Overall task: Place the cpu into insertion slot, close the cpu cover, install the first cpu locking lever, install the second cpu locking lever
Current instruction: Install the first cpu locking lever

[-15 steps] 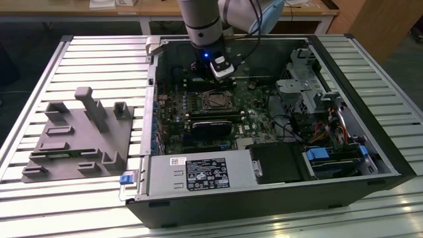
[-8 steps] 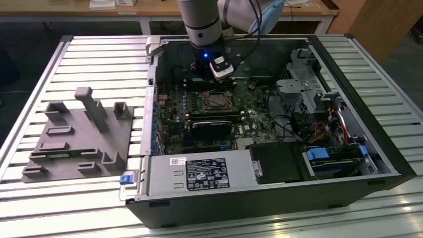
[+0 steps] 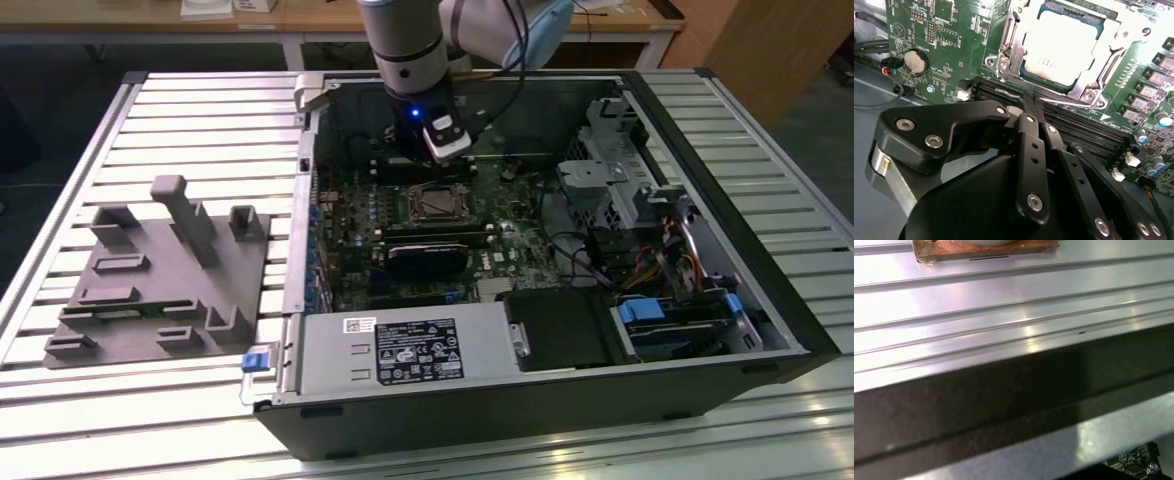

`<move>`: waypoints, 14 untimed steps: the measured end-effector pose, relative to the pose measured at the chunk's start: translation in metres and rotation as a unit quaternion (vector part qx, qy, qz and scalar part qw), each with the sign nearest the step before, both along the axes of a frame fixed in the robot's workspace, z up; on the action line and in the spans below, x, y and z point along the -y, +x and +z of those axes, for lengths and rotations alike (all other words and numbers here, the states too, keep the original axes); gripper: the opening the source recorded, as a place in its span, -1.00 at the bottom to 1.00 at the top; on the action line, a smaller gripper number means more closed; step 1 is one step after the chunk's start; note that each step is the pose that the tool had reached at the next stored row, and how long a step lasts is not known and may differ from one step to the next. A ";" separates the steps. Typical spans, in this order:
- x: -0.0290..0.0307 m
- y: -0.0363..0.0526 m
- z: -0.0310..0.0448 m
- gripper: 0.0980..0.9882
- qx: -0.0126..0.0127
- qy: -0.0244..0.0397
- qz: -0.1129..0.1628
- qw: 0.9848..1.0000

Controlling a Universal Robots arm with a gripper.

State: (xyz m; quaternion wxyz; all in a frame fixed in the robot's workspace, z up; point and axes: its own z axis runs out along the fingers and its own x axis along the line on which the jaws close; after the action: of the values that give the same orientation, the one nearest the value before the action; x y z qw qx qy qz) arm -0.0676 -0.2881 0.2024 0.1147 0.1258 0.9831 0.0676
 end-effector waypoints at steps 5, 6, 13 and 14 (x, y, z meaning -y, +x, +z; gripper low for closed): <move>0.0005 0.0000 -0.0024 -0.98 0.000 0.001 -0.001 1.000; 0.0005 0.0000 -0.0029 -0.98 0.000 0.001 -0.002 1.000; 0.0015 0.0000 -0.0061 -0.98 0.000 0.001 -0.012 1.000; 0.0016 0.0000 -0.0066 -0.98 0.000 0.001 -0.013 1.000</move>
State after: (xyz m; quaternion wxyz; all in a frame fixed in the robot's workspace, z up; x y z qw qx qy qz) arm -0.0677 -0.2897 0.1958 0.1157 0.1390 0.9812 0.0670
